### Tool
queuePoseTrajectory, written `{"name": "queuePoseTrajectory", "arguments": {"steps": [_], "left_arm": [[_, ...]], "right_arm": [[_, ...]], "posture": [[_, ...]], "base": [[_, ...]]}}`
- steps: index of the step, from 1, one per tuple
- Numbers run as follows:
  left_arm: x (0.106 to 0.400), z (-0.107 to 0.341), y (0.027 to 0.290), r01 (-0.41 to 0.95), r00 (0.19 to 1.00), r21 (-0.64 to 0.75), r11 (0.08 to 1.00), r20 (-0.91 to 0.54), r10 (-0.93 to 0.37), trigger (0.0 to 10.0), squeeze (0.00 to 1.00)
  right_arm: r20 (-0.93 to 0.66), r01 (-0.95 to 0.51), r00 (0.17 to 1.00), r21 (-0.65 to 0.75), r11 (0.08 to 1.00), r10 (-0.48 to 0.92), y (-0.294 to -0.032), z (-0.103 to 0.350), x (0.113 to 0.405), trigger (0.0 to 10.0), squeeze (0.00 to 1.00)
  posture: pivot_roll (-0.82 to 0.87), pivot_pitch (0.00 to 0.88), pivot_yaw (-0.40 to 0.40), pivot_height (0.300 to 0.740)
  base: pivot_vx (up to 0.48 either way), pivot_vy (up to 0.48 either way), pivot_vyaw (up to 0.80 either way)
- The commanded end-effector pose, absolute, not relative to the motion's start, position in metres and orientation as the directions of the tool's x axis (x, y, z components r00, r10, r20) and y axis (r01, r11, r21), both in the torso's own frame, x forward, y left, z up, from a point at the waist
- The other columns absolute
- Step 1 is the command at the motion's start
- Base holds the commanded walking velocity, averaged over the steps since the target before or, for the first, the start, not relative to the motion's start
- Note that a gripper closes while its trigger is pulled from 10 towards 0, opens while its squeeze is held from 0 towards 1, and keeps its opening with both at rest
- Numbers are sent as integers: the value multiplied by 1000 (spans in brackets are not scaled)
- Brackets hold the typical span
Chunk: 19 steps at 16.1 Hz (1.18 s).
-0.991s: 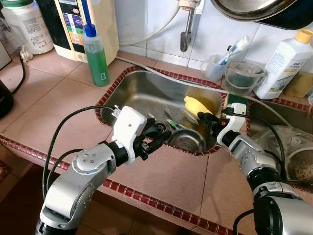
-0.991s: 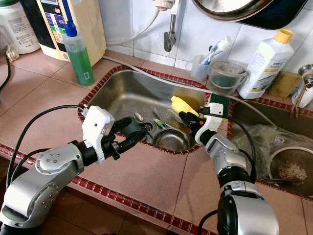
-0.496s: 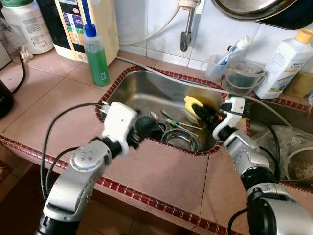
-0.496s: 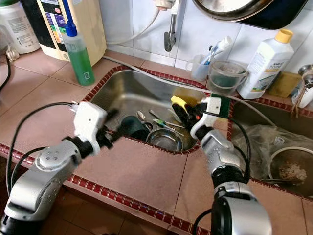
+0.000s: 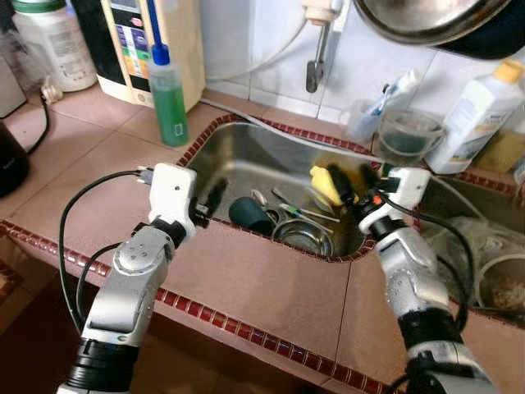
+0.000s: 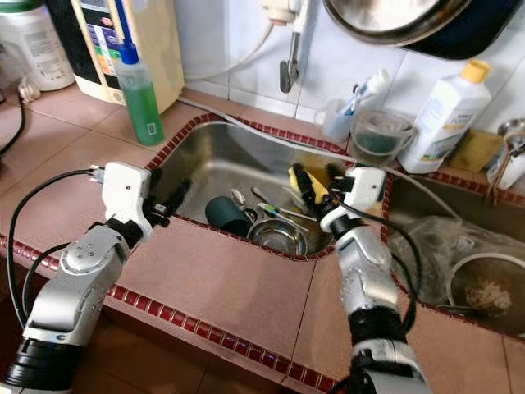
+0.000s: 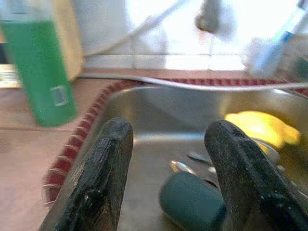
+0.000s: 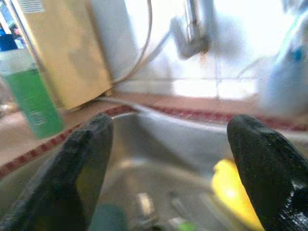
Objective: Kitchen organization
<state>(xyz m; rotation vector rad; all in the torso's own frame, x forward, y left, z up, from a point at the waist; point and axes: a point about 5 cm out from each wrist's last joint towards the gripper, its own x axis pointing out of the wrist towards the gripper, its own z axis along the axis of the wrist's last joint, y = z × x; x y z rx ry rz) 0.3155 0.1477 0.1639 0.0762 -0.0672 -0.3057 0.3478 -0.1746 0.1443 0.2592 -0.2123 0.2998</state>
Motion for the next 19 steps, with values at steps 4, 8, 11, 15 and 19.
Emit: {"name": "queuePoseTrajectory", "arguments": {"steps": [4,8,11,15,19], "left_arm": [[319,151,158,250,967,42,967,42,-252,10000,0],[306,141,162,206,970,8,979,128,-205,10000,0],[297,140,162,218,961,-39,975,180,-208,10000,0],[297,134,163,227,963,0,974,151,-224,10000,0],[292,122,154,258,959,97,961,98,-267,10000,0]], "right_arm": [[281,-226,944,172,959,172,-182,144,330,10000,0],[283,-132,955,152,979,85,-173,131,311,10000,0],[247,-146,962,111,983,115,-162,122,305,10000,0],[232,-145,965,73,987,125,-160,123,309,10000,0],[212,-149,968,64,987,133,-158,120,310,10000,0]], "posture": [[11,0,-41,740],[0,0,-34,740],[6,0,-41,740],[16,0,-53,740],[20,0,-60,740]], "base": [[0,0,0],[0,0,0],[0,0,0],[0,0,0],[0,0,0]]}}
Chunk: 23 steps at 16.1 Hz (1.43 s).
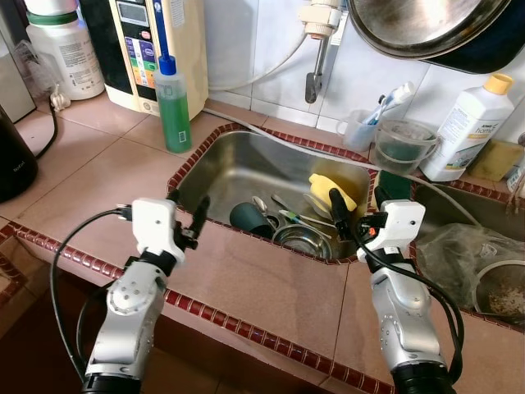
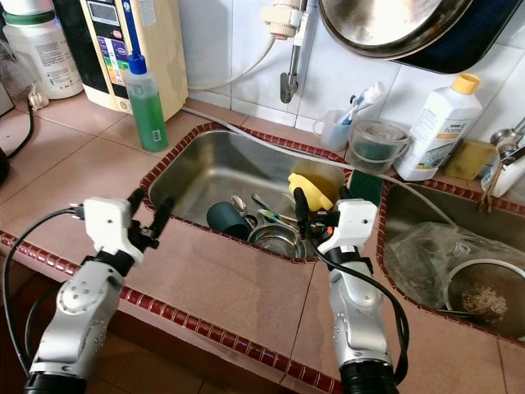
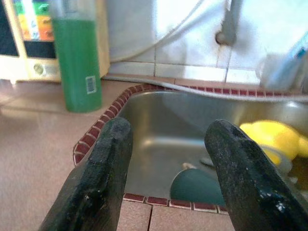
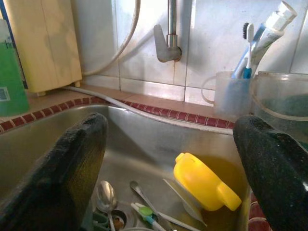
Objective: Kitchen organization
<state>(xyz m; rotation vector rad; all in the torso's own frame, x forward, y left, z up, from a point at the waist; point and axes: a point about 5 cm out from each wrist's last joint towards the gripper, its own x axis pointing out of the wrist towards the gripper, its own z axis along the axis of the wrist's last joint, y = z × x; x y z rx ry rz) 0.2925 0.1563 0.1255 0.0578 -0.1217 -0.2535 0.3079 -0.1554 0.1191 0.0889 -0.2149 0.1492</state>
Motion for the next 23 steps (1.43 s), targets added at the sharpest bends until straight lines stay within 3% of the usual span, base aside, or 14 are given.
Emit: {"name": "queuePoseTrajectory", "arguments": {"steps": [1,14,23], "left_arm": [[292,118,152,266,958,107,958,79,-275,10000,0],[296,122,151,274,955,96,957,90,-282,10000,0],[293,117,160,264,960,88,960,67,-271,10000,0]], "right_arm": [[207,-152,969,63,986,136,-156,119,310,10000,0],[188,-164,970,50,985,152,-153,115,311,10000,0],[130,-187,974,-18,982,188,-156,99,303,10000,0]], "posture": [[19,0,-60,740],[20,0,-62,740],[21,0,-73,740]], "base": [[-277,0,0],[-283,0,0],[-85,0,0]]}}
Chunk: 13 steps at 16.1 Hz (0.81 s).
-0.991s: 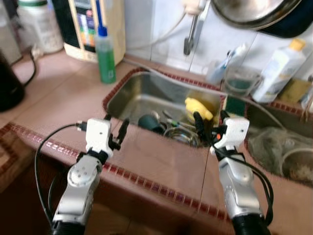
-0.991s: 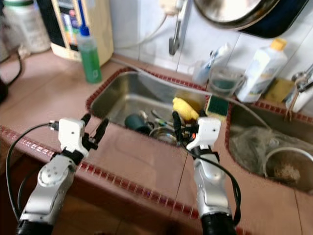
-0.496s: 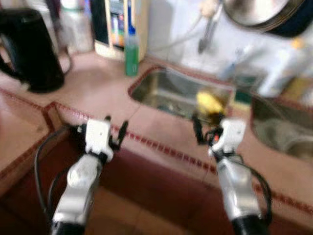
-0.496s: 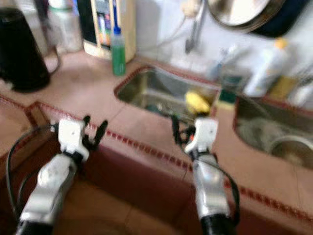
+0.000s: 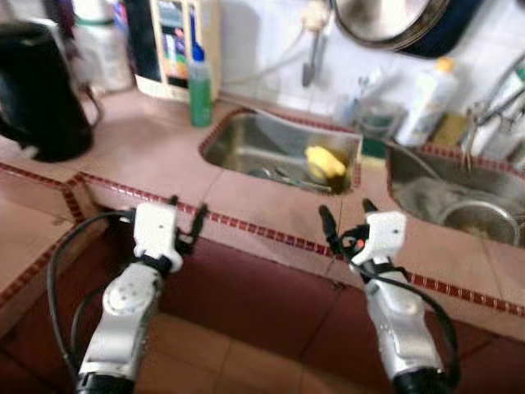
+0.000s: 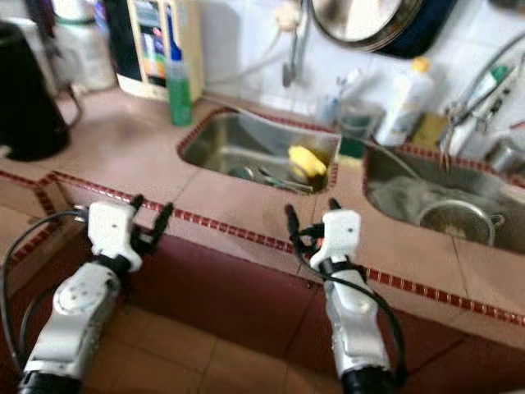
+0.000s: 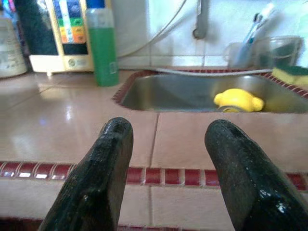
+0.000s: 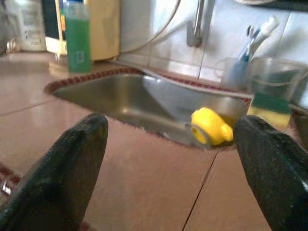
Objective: Kitchen organization
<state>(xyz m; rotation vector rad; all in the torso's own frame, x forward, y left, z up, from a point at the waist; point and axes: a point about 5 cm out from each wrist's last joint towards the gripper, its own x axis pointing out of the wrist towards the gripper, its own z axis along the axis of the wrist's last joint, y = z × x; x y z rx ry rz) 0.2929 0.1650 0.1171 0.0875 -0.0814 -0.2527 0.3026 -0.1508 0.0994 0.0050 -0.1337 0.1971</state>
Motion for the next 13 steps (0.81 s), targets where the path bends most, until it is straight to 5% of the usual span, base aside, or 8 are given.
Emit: {"name": "queuePoseTrajectory", "arguments": {"steps": [1,9,13], "left_arm": [[293,117,160,263,961,81,961,66,-268,10000,0],[292,117,160,252,964,77,965,70,-257,10000,0],[289,103,159,255,964,126,959,41,-261,10000,0]], "right_arm": [[128,-187,974,-20,982,188,-157,99,303,10000,0],[118,-191,974,-45,981,195,-161,99,306,10000,0],[49,-198,978,-70,978,202,-164,81,304,10000,0]], "posture": [[21,3,-74,740],[22,8,-84,740],[24,8,-86,740]], "base": [[-259,0,0],[-290,0,0],[0,0,0]]}}
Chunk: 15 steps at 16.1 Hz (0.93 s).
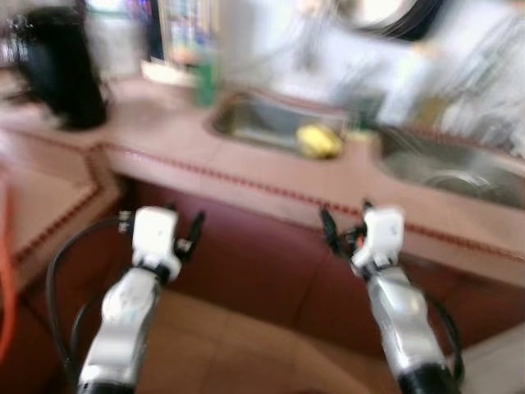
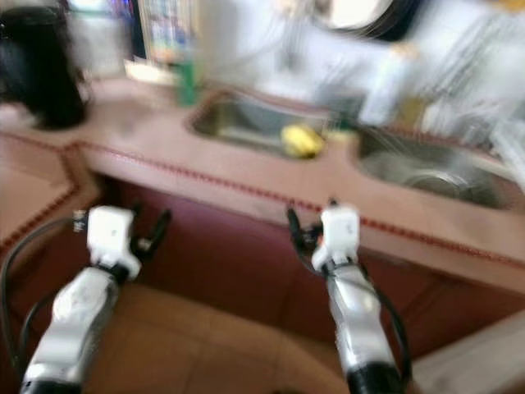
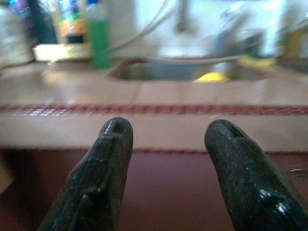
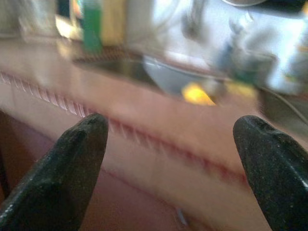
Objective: Kitchen organization
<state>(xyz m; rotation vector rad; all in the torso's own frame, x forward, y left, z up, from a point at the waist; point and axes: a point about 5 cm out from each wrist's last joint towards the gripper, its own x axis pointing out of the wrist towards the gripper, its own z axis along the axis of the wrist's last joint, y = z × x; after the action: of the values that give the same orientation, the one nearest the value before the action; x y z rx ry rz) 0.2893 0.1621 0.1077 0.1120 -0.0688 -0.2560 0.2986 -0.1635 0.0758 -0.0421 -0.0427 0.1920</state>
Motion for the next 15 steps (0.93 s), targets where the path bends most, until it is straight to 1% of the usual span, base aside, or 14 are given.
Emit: {"name": "queuePoseTrajectory", "arguments": {"steps": [1,4,5,6,7,8,9,10,11,12,13,14,15], "left_arm": [[288,100,158,261,963,130,957,31,-267,10000,0],[276,54,159,284,957,170,944,-115,-267,10000,0],[270,34,160,284,949,152,947,-185,-255,10000,0],[264,14,157,302,933,181,936,-259,-251,10000,0],[262,8,157,311,926,198,930,-283,-249,10000,0],[246,-21,151,390,857,167,905,-426,-291,10000,0],[240,-31,151,388,835,148,910,-475,-279,10000,0],[228,-46,153,353,795,111,929,-559,-235,10000,0],[224,-51,152,352,781,104,930,-581,-230,10000,0],[215,-58,152,339,754,78,938,-618,-221,10000,0],[200,-70,150,351,703,86,932,-682,-202,10000,0],[190,-77,151,352,670,95,931,-720,-180,10000,0],[177,-84,153,326,634,79,942,-757,-156,10000,0]], "right_arm": [[30,-199,979,-72,977,202,-165,76,302,10000,0],[-132,-199,973,-75,977,188,-174,37,290,10000,0],[-211,-192,962,-69,979,174,-178,21,283,10000,0],[-300,-191,940,-67,979,163,-182,4,274,10000,0],[-328,-193,931,-71,979,160,-183,-1,271,10000,0],[-449,-214,882,-109,971,144,-185,-23,255,10000,0],[-493,-229,858,-115,967,144,-185,-29,250,10000,0],[-571,-244,809,-107,964,141,-184,-42,239,10000,0],[-596,-252,791,-112,961,138,-183,-46,234,10000,0],[-645,-245,755,-109,963,119,-184,-54,225,10000,0],[-710,-228,699,-108,968,85,-188,-65,211,10000,0],[-743,-249,665,-133,959,70,-189,-70,202,10000,0],[-778,-243,626,-129,961,53,-191,-77,192,10000,0]], "posture": [[24,8,-86,740],[28,15,-83,740],[32,22,-86,740],[39,29,-86,740],[39,29,-86,740],[53,46,-83,740],[56,46,-83,740],[57,45,-88,740],[57,45,-88,740],[59,40,-88,740],[66,32,-89,740],[67,27,-88,740],[65,16,-87,740]], "base": [[0,0,0],[0,0,0],[0,0,0],[0,0,0],[0,0,0],[0,0,0],[0,0,0],[0,0,0],[0,0,0],[0,0,0],[0,0,0],[0,0,0],[0,0,0]]}}
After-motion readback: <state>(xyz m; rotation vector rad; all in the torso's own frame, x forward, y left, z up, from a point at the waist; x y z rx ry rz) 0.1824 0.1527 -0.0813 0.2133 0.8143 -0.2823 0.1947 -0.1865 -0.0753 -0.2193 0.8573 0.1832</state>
